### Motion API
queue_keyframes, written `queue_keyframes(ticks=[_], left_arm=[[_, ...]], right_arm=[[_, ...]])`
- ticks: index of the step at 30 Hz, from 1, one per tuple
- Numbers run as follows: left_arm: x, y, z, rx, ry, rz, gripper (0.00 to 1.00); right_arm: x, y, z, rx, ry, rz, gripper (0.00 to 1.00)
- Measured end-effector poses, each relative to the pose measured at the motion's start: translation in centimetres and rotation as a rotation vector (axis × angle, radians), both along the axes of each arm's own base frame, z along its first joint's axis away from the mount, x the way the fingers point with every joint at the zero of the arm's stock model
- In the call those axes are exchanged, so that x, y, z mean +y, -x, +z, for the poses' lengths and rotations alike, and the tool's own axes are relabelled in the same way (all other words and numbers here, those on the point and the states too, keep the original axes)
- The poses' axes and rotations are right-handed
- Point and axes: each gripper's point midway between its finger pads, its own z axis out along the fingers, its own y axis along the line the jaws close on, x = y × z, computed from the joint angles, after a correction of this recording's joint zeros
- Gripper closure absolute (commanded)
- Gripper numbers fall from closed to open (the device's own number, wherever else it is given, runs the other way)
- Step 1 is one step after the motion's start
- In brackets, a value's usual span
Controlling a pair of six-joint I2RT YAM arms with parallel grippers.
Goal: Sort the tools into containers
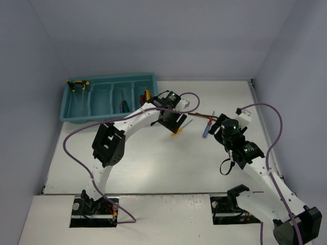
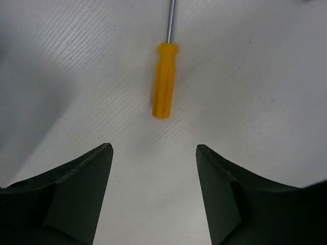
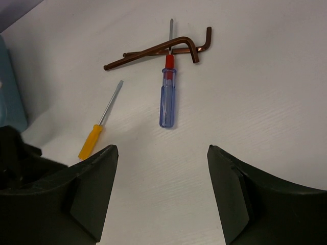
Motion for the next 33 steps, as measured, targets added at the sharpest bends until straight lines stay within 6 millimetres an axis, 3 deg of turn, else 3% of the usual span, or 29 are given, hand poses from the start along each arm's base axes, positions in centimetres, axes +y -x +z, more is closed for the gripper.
queue_keyframes(ticks=[7, 9, 10, 11, 12, 19, 21, 23, 27, 30, 33], left_arm=[[-2.2, -1.3, -5.4, 0.068, -0.029, -0.039, 0.44], [-2.5, -1.4, -6.6, 0.079, -0.043, -0.045, 0.60], [-2.5, -1.3, -7.2, 0.082, -0.052, -0.049, 0.81], [-2.7, -1.4, -7.1, 0.077, -0.054, -0.052, 0.96], [-3.0, -1.4, -6.9, 0.069, -0.049, -0.054, 1.00], [-3.0, -0.9, -6.2, 0.041, -0.065, -0.039, 1.00], [-1.8, -0.4, -4.8, 0.021, -0.083, -0.004, 1.00], [-0.2, -0.1, -2.0, -0.026, -0.092, 0.046, 1.00], [2.8, -1.2, 7.6, -0.213, -0.004, 0.185, 1.00], [6.4, -2.8, 14.3, -0.344, 0.089, 0.324, 1.00], [11.4, -5.3, 16.8, -0.396, 0.118, 0.488, 1.00]], right_arm=[[-0.1, 1.4, -0.5, 0.010, -0.020, 0.024, 0.32], [-0.1, 1.6, -0.3, 0.007, -0.024, 0.027, 0.32], [-0.1, 1.7, -0.3, 0.005, -0.026, 0.028, 0.32], [-0.1, 1.8, -0.2, 0.005, -0.026, 0.028, 0.32], [-0.1, 1.8, -0.3, 0.006, -0.026, 0.028, 0.32], [-0.3, 2.1, -0.4, 0.017, -0.019, 0.030, 0.32], [-0.3, 2.2, -0.4, 0.019, -0.015, 0.031, 0.32], [-0.4, 2.3, -0.5, 0.021, -0.012, 0.033, 0.32], [-0.4, 2.3, -0.6, 0.029, -0.002, 0.036, 0.32], [-0.4, 2.3, -1.2, 0.050, 0.009, 0.038, 0.32], [-0.4, 2.2, -1.8, 0.079, 0.028, 0.043, 0.32]])
